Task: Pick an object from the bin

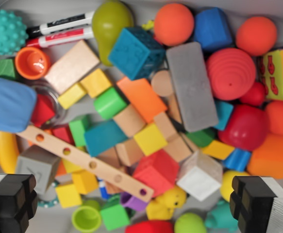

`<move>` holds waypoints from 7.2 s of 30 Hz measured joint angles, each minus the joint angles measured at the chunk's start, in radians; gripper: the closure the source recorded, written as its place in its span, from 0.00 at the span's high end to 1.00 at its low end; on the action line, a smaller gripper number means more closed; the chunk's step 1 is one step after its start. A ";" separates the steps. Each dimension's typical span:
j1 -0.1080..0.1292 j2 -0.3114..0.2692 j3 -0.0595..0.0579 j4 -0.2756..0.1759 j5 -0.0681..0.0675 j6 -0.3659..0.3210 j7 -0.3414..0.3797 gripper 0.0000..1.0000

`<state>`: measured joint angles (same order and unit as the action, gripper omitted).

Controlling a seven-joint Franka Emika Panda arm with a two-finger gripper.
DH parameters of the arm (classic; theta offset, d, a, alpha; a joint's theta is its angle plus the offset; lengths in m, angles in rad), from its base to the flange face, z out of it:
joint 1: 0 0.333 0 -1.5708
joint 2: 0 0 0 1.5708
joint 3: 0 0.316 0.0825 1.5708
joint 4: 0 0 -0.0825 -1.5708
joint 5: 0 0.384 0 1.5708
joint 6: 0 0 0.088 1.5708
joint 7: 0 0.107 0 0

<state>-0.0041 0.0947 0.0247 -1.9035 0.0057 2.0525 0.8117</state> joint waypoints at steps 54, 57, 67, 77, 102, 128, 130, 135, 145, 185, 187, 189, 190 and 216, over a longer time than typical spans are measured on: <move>0.034 0.061 0.000 -0.019 -0.005 0.069 0.250 1.00; 0.039 0.071 0.000 -0.021 -0.006 0.079 0.287 1.00; 0.056 0.105 0.000 -0.025 -0.010 0.112 0.409 1.00; 0.075 0.144 -0.002 -0.025 -0.013 0.146 0.541 1.00; 0.142 0.276 -0.020 -0.003 -0.014 0.238 0.928 1.00; 0.217 0.456 -0.042 0.078 0.006 0.319 1.367 1.00; 0.221 0.468 -0.043 0.084 0.008 0.323 1.394 1.00; 0.226 0.503 -0.044 0.092 0.009 0.351 1.419 1.00; 0.225 0.582 -0.044 0.102 0.009 0.419 1.420 1.00; 0.224 0.633 -0.042 0.133 0.010 0.459 1.421 0.00; 0.224 0.633 -0.042 0.133 0.010 0.459 1.421 0.00; 0.224 0.633 -0.042 0.133 0.010 0.459 1.421 0.00; 0.224 0.633 -0.042 0.133 0.010 0.459 1.421 0.00; 0.224 0.632 -0.042 0.135 0.010 0.459 1.421 0.00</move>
<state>0.2201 0.7269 -0.0176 -1.7688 0.0161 2.5116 2.2326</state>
